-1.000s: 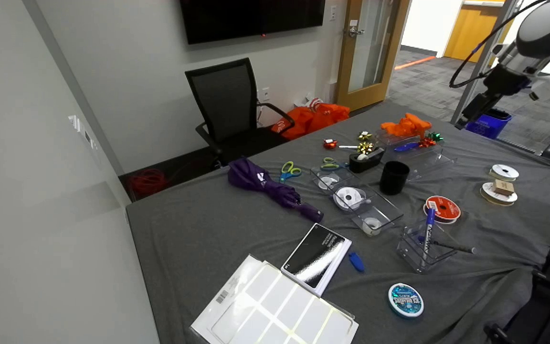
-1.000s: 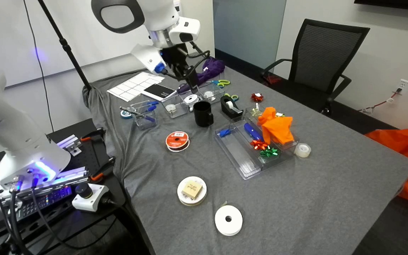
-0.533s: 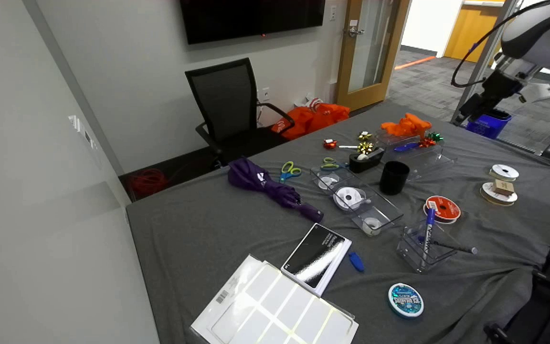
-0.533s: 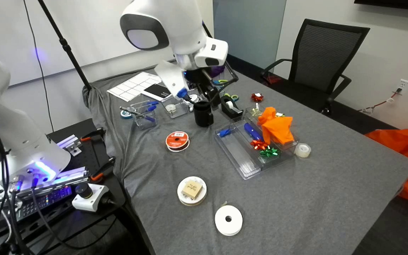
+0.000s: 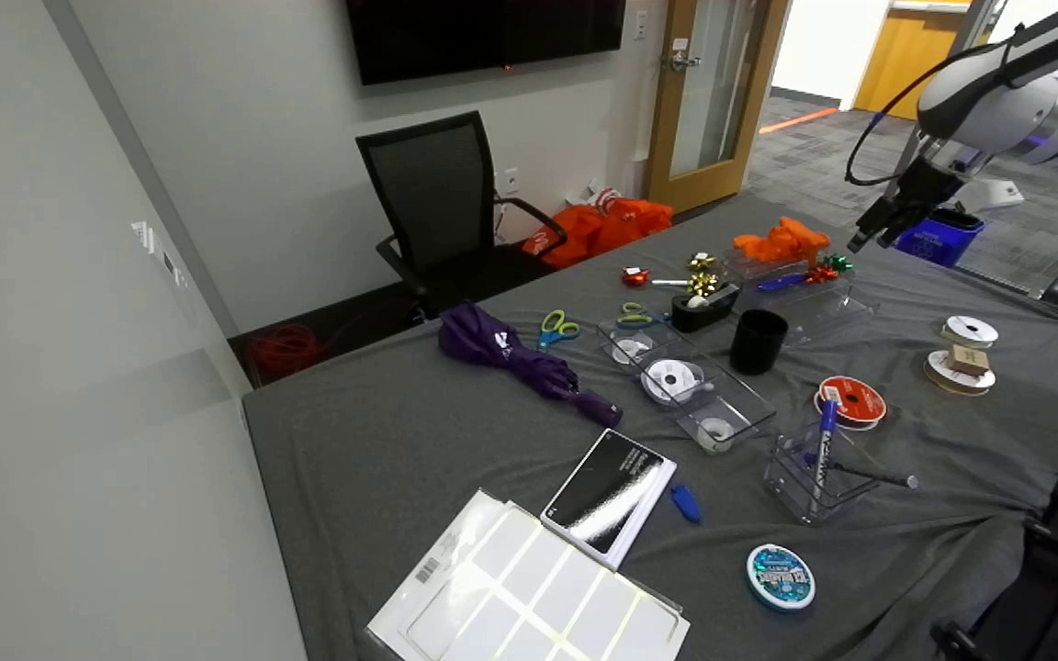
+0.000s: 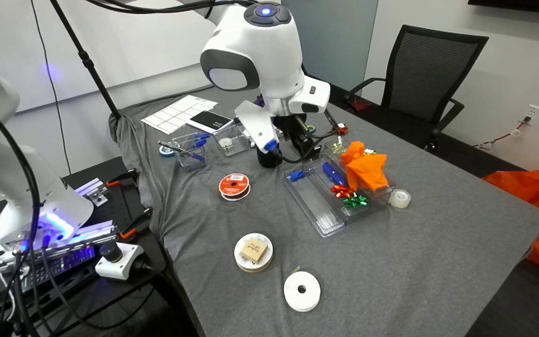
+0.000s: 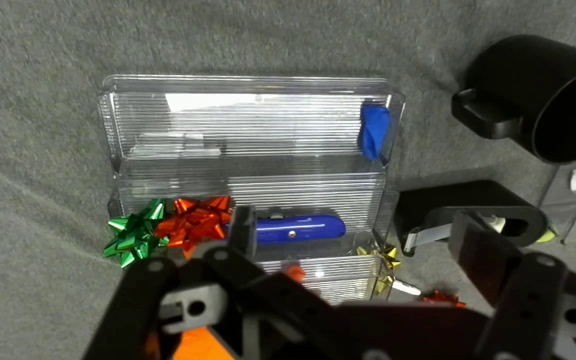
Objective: Move the red ribbon to the left tray
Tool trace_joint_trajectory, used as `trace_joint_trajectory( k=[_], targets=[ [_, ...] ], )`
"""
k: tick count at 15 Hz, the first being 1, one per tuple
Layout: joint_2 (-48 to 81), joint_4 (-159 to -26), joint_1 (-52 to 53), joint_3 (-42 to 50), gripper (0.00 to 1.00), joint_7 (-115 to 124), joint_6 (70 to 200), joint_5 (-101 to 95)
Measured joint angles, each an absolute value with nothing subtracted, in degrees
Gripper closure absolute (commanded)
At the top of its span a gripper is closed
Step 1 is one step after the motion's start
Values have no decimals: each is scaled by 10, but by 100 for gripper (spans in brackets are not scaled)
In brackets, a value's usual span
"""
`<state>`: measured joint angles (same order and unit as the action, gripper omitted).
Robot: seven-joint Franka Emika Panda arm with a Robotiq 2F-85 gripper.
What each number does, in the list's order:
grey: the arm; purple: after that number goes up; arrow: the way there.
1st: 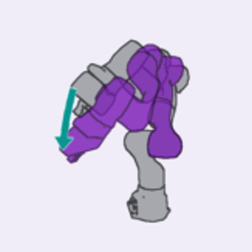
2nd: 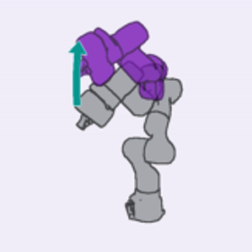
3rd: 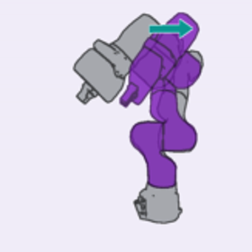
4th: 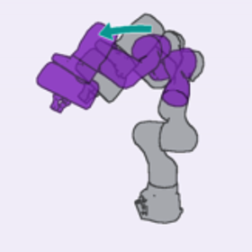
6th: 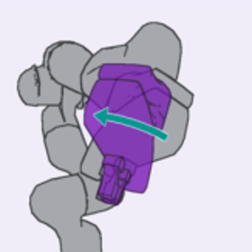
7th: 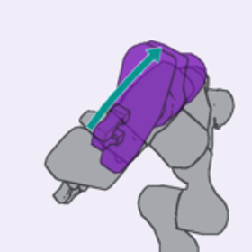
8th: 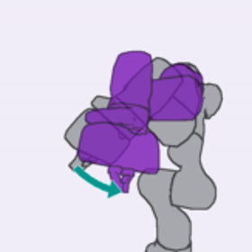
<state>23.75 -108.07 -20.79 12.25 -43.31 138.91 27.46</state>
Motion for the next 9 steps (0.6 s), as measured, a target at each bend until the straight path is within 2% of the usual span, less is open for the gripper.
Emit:
trace_joint_trajectory(
  k=[9],
  targets=[
    [237,-1063,-244,96,0,-453,1370,277]
  ],
)
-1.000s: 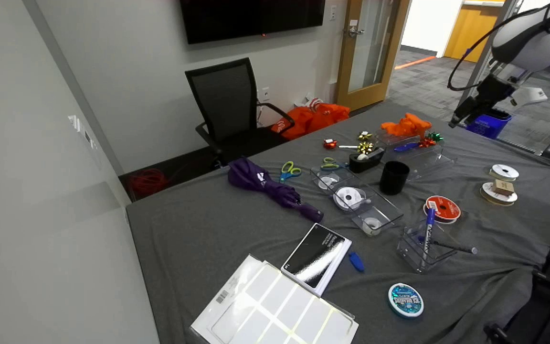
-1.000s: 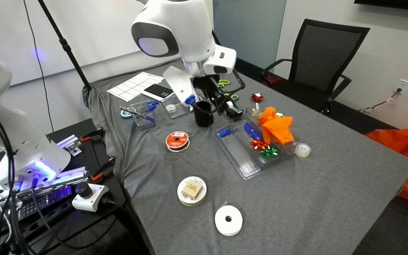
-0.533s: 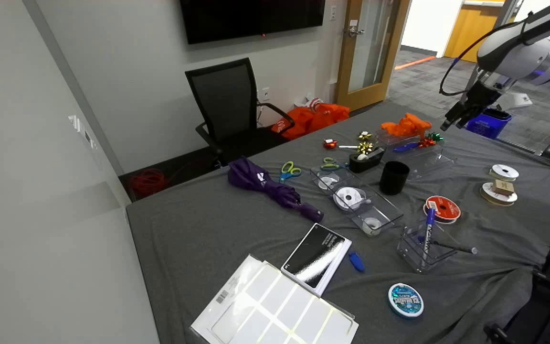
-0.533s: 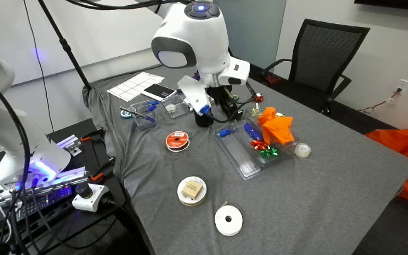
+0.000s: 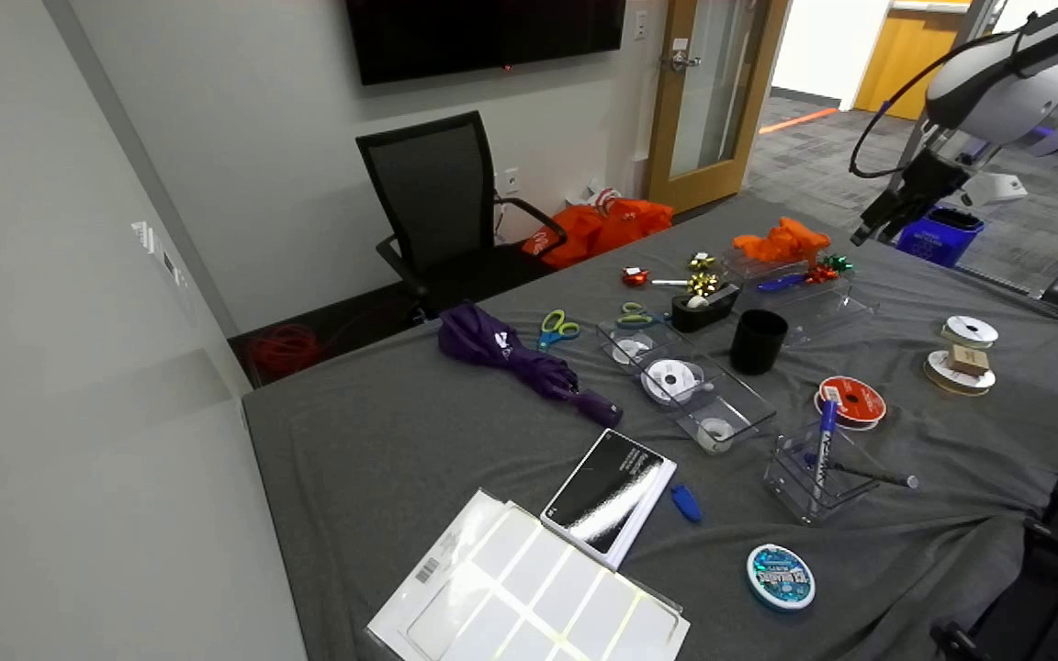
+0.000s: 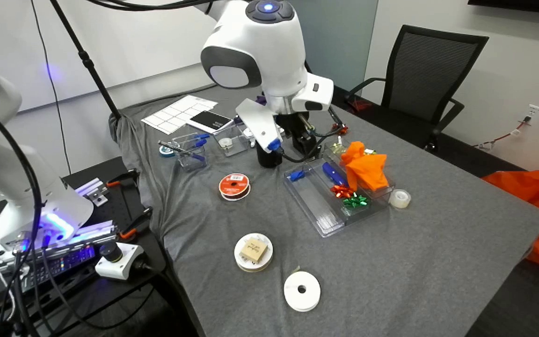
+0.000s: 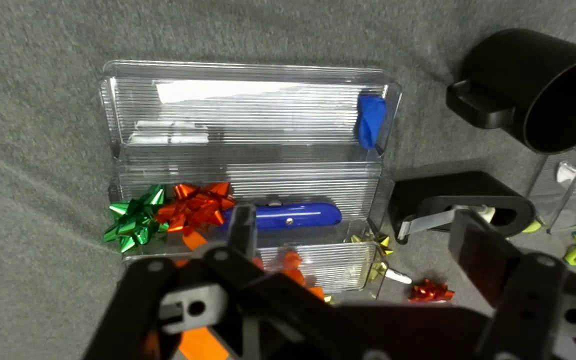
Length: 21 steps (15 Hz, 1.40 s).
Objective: Move the red ribbon to the left tray
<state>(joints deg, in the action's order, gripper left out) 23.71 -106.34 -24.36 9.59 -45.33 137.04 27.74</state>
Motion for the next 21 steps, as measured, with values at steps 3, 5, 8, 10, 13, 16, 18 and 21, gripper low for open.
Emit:
trace_joint_trajectory(
  k=[3,5,8,10,13,16,18,21],
  targets=[
    [264,-1009,-289,83,0,-493,1338,302],
    [297,-960,-314,77,0,-500,1309,315],
    [352,-885,-332,73,0,-478,1265,316],
    [389,-838,-338,65,0,-448,1238,315],
    [441,-775,-342,44,0,-405,1208,316],
    [489,-707,-342,33,0,-355,1204,309],
    [517,-661,-344,33,0,-326,1204,294],
    [557,-596,-347,37,0,-279,1195,252]
  ],
)
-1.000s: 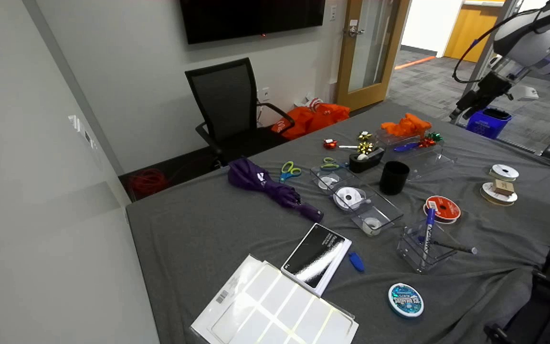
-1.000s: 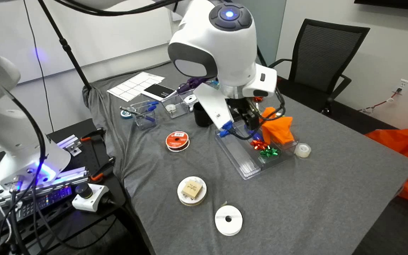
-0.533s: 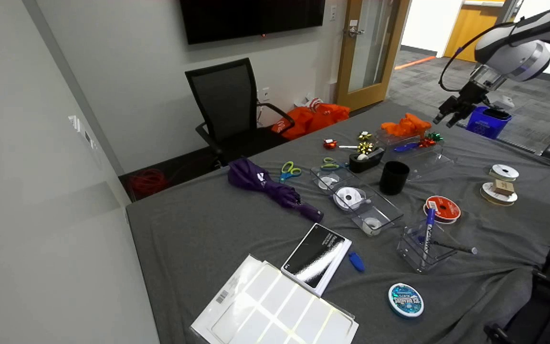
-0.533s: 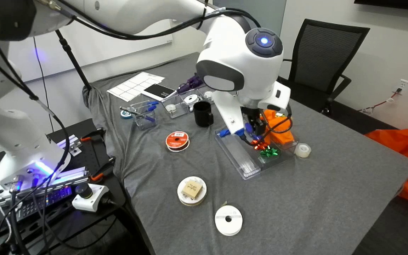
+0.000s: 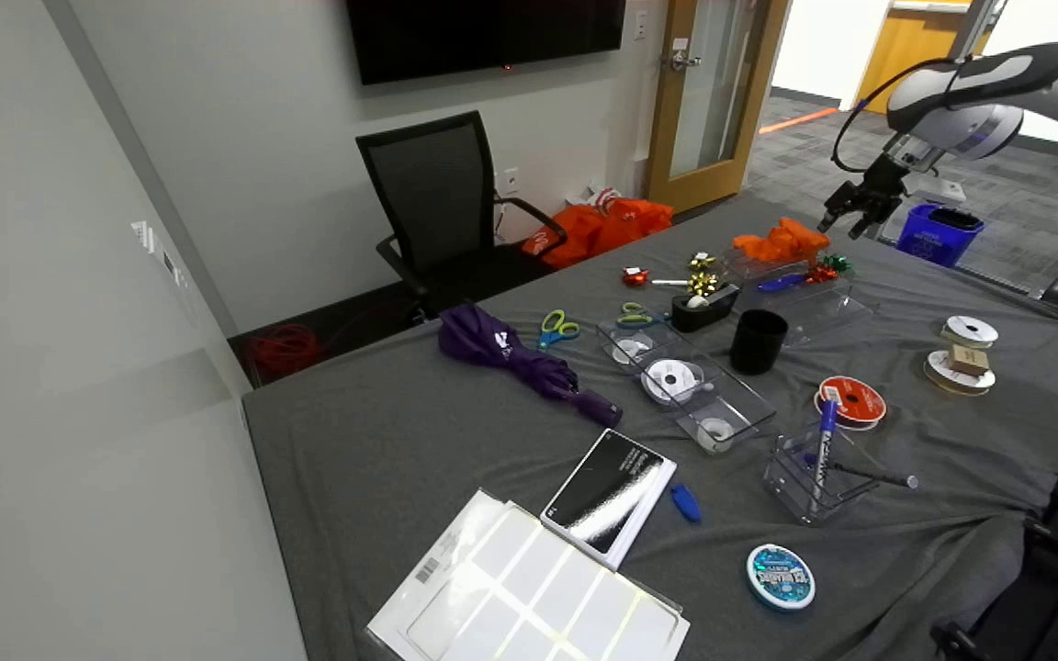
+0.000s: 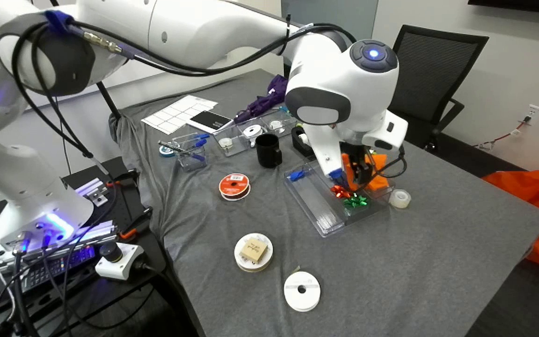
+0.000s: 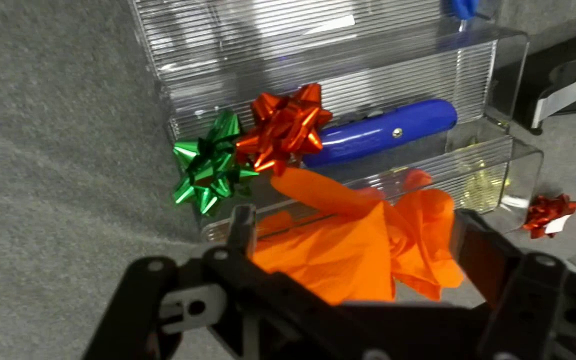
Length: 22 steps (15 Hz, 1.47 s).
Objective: Move the red ribbon to the left tray
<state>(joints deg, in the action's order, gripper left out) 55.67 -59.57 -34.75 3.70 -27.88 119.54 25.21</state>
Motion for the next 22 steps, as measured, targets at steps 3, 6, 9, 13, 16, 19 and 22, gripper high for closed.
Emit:
trace_joint_trajectory(
  k=[3,6,9,13,16,19,22],
  targets=[
    [594,-529,-347,53,0,-238,1150,220],
    [623,-469,-349,59,0,-229,1087,205],
    [642,-425,-355,49,0,-233,1039,182],
    [670,-375,-362,25,0,-262,1025,161],
    [683,-357,-364,22,0,-267,1024,159],
    [683,-354,-365,22,0,-268,1023,159],
    [684,-353,-364,22,0,-268,1023,159]
  ],
)
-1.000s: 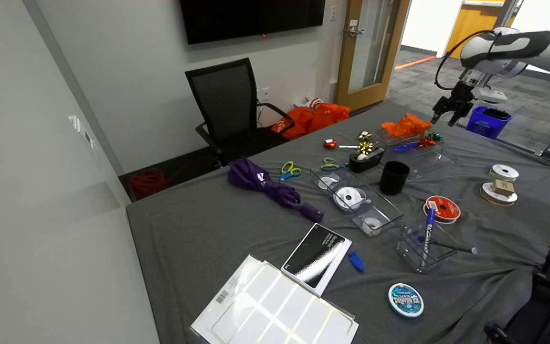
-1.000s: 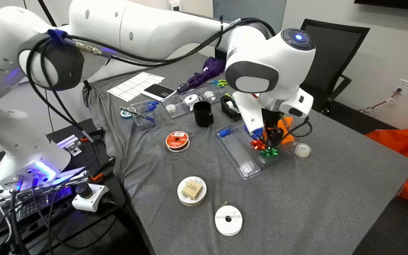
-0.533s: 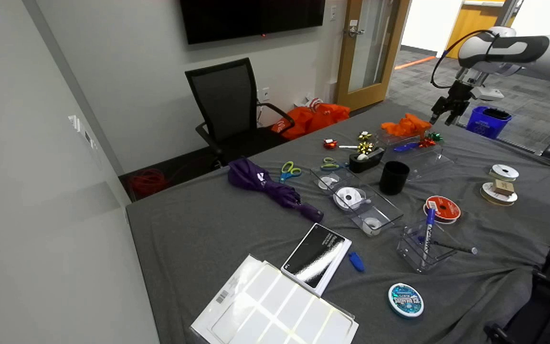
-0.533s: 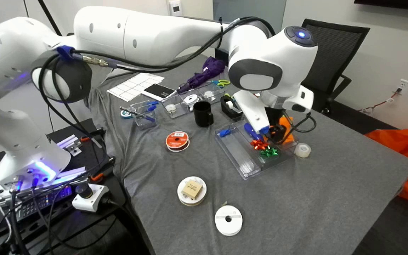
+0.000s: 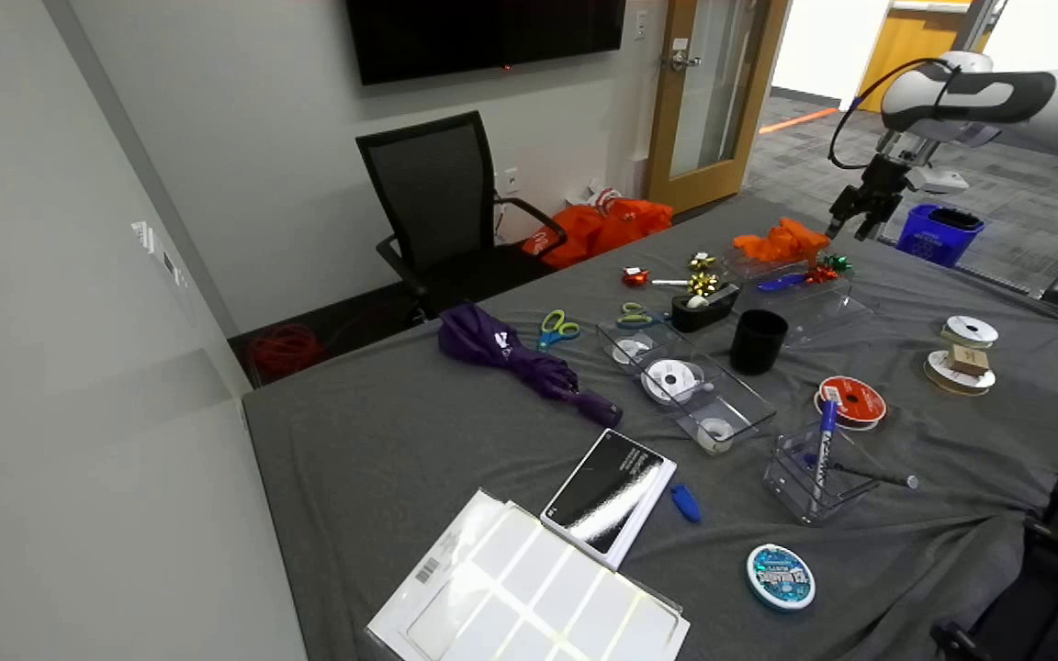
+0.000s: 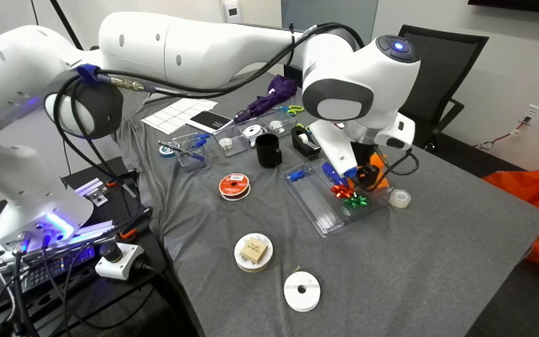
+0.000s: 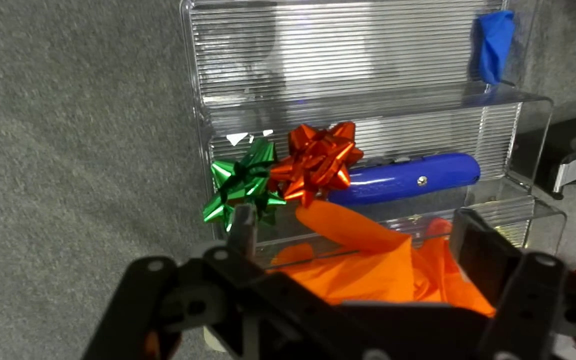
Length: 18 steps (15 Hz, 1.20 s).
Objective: Move the red ribbon to the left tray
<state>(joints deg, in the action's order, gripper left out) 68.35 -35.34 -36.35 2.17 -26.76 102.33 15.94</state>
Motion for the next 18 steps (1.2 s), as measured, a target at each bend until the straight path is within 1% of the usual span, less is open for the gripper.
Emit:
trace_joint_trajectory(
  k=[10,13,14,15,16,17,18],
  targets=[
    [726,-354,-348,21,0,-274,1025,160],
    [732,-354,-347,21,0,-266,1049,160],
    [734,-354,-347,21,25,-263,1058,160],
    [735,-354,-347,21,27,-260,1065,160],
    [736,-354,-347,21,34,-258,1069,160],
    [738,-354,-346,22,43,-256,1072,160],
    [739,-354,-345,22,49,-252,1072,159]
  ],
)
